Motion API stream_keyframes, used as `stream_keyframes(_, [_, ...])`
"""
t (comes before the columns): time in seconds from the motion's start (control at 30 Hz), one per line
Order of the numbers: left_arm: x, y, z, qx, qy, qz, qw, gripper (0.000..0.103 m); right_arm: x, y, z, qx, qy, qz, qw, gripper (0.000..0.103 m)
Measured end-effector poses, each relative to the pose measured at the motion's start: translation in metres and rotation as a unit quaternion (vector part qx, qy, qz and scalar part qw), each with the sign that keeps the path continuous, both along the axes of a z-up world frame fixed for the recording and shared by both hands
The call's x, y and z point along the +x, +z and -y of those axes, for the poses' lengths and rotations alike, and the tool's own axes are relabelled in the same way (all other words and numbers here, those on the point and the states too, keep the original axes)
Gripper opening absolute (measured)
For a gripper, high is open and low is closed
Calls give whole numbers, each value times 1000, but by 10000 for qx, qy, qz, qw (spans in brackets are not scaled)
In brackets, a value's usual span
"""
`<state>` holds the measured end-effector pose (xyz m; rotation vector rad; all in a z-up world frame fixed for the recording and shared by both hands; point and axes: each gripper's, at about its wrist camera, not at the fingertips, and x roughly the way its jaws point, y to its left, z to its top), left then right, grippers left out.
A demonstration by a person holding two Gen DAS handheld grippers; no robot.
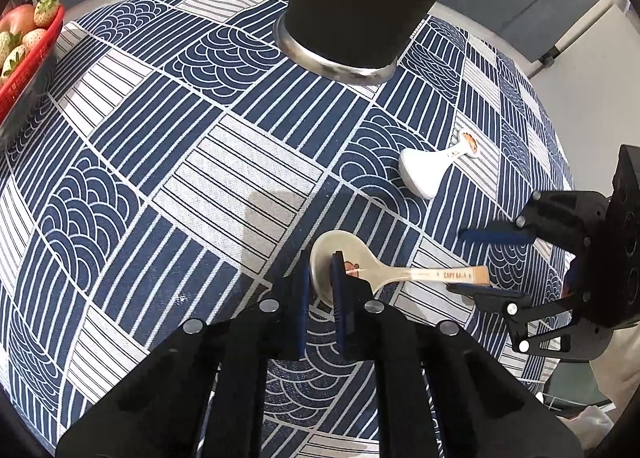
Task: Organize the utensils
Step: 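Close the left gripper on the spoon bowl while the right gripper grasps its handle, then lift the spoon with both grippers and carry it above the black cup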
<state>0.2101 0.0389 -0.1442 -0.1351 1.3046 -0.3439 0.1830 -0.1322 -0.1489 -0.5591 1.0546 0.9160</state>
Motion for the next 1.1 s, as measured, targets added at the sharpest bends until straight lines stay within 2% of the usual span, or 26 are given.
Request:
stream_keyframes(0.03, [0, 0, -1, -40, 31, -20, 10000, 10, 0, 1, -2, -3, 44, -18, 10000, 19])
stream_keyframes(0.07, [0, -1, -2, -64, 65, -40, 10000, 10, 0, 0, -3, -16, 90, -41, 10000, 16])
stream_keyframes(0.23, [-1, -1, -3, -125, 141, -120, 9997, 9, 2, 0, -4, -60, 188, -175, 9997, 15])
stream_keyframes(0.47, [-4, 10, 4, -98, 62, -62, 9999, 9, -1, 11, -3, -196, 325, -110, 9992, 14])
stream_keyframes(0.77, [-1, 50, 30, -61, -362, 445, 9983, 9, -1, 48, 17, -423, 63, 221, 9988, 14])
stream_keyframes(1.1, [0, 108, 50, 77, -762, 1087, 9911, 9, -7, 99, 30, -647, -264, 794, 9944, 14])
